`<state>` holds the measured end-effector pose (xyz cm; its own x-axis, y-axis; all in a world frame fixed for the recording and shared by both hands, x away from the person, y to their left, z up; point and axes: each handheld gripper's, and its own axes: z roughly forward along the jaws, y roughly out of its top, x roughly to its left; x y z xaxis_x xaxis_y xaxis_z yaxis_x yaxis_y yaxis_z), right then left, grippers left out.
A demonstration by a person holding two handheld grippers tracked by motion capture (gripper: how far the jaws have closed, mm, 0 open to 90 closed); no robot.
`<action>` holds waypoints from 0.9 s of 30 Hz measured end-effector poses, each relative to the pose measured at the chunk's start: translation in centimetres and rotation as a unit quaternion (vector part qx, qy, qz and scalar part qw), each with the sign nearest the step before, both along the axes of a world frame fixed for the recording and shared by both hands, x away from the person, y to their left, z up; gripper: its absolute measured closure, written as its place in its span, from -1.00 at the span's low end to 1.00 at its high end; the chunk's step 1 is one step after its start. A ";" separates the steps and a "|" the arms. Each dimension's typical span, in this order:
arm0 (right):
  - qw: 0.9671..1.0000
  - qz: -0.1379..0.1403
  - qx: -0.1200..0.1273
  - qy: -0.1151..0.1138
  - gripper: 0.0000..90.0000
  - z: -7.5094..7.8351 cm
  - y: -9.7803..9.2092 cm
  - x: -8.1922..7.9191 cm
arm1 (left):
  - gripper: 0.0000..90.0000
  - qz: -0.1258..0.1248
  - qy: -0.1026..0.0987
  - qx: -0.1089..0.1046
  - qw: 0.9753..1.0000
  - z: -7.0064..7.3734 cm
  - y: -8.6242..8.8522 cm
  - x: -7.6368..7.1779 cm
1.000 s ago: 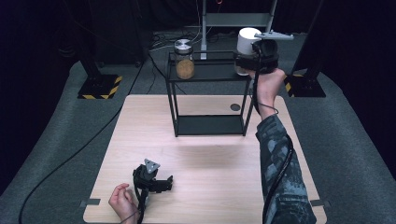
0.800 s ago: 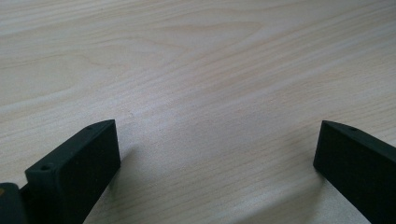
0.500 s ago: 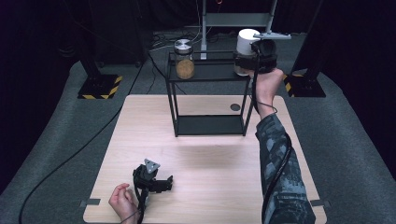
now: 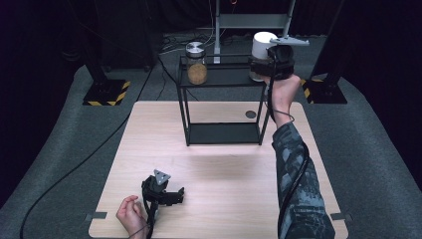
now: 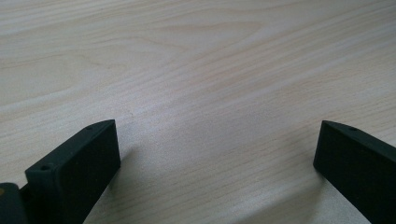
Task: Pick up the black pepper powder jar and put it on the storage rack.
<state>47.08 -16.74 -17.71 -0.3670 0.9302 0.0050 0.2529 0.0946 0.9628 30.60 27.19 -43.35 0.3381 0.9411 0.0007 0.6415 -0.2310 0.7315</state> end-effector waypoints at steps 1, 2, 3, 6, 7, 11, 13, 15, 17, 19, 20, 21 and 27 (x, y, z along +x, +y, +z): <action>1.000 0.001 0.001 0.000 -0.34 0.0 -0.1 0.0 | -1.00 0.000 0.000 0.000 1.000 0.0 0.0 0.0; 1.000 0.002 0.001 0.000 -0.34 -0.1 -0.1 0.0 | -1.00 0.001 0.000 -0.001 1.000 0.0 0.0 0.0; 1.000 0.002 0.002 -0.002 -0.34 -0.2 -0.2 -0.1 | -1.00 0.001 -0.001 -0.001 1.000 0.0 0.0 0.0; 1.000 0.004 0.003 -0.003 -0.34 -0.3 -0.3 -0.1 | -1.00 0.001 0.000 -0.001 1.000 0.0 0.0 0.0; 1.000 0.004 0.003 -0.003 -0.34 -0.3 -0.3 -0.1 | -1.00 0.001 -0.001 -0.001 1.000 0.0 0.0 0.0; 1.000 0.003 0.002 -0.003 -0.34 -0.2 -0.2 -0.1 | -1.00 0.001 -0.001 -0.001 1.000 0.0 0.0 0.0; 1.000 0.003 0.001 -0.002 -0.34 -0.2 -0.2 -0.1 | -1.00 0.001 0.000 -0.001 1.000 0.0 0.0 0.0; 1.000 0.003 0.001 0.000 -0.34 -0.1 -0.2 -0.1 | -1.00 0.001 -0.001 -0.001 1.000 0.0 0.0 0.0; 1.000 0.002 0.000 0.002 -0.35 0.0 -0.2 -0.2 | -1.00 0.001 -0.001 -0.001 1.000 0.0 0.0 0.0; 1.000 0.000 -0.003 0.006 -0.36 0.2 -0.1 -0.1 | -1.00 0.001 -0.001 -0.001 1.000 0.0 0.0 0.0; 1.000 0.000 -0.006 0.008 -0.38 0.3 0.0 -0.1 | -1.00 0.001 -0.001 -0.001 1.000 0.0 0.0 0.0; 1.000 0.001 -0.009 0.009 -0.46 0.4 0.1 -0.1 | -1.00 0.001 -0.001 -0.001 1.000 0.0 0.0 0.0; 1.000 -0.001 -0.020 0.020 -1.00 0.7 0.5 -0.9 | -1.00 0.001 -0.001 -0.001 1.000 0.0 0.0 0.0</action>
<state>46.23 -16.24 -16.98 -0.3655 0.9306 -0.0177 0.2904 0.1321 0.9477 30.58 27.17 -43.38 0.3363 0.9418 -0.0006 0.6411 -0.2284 0.7327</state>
